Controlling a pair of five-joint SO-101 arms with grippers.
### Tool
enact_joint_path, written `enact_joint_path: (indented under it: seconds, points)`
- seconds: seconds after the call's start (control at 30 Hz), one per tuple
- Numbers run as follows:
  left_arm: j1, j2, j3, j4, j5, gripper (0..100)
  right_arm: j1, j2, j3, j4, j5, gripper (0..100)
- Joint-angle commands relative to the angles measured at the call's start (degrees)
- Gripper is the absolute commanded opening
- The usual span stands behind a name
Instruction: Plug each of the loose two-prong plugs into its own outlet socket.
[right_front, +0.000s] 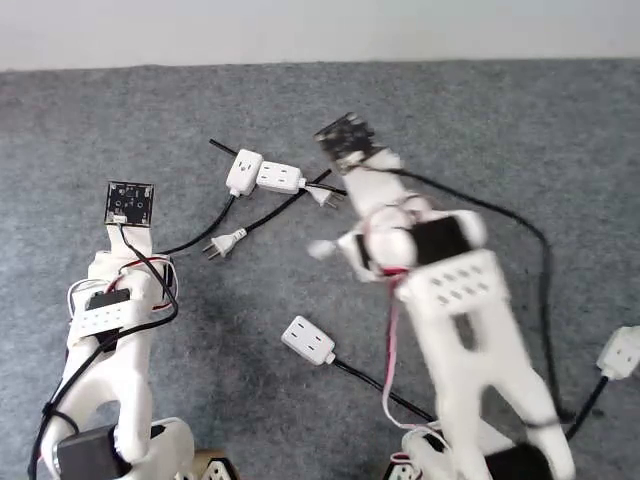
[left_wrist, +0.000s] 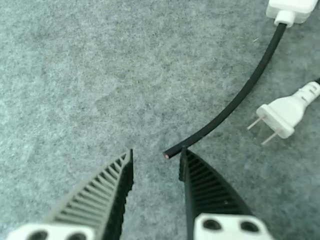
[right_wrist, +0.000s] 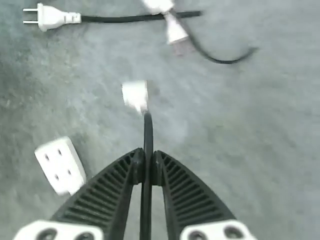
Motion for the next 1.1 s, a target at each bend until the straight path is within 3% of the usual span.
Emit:
enact_joint_path:
  seconds: [0.0, 0.13, 0.27, 0.5, 0.8, 1.07]
  points:
    - [0.00, -0.18, -3.38, -1.32, 0.18, 14, 5.23, -4.35, -10.55, 13.14, 4.84, 0.9]
    - [0.00, -0.18, -3.38, -1.32, 0.09, 14, 11.74, -4.53, -16.35, 22.29, 7.38, 0.9]
    - [0.00, -0.18, -3.38, -1.32, 0.09, 14, 20.62, -5.67, -16.35, 22.81, 9.58, 0.9]
    - [0.00, -0.18, -3.38, -1.32, 0.09, 14, 33.54, -5.67, -9.93, 22.73, 21.71, 0.9]
    - [0.00, -0.35, -3.03, -1.23, 0.09, 14, 31.87, -4.00, -5.36, 16.84, 24.62, 0.9]
    - [0.00, -0.44, -3.03, -1.14, 0.09, 14, 28.97, 14.37, -13.63, 4.35, 19.43, 0.9]
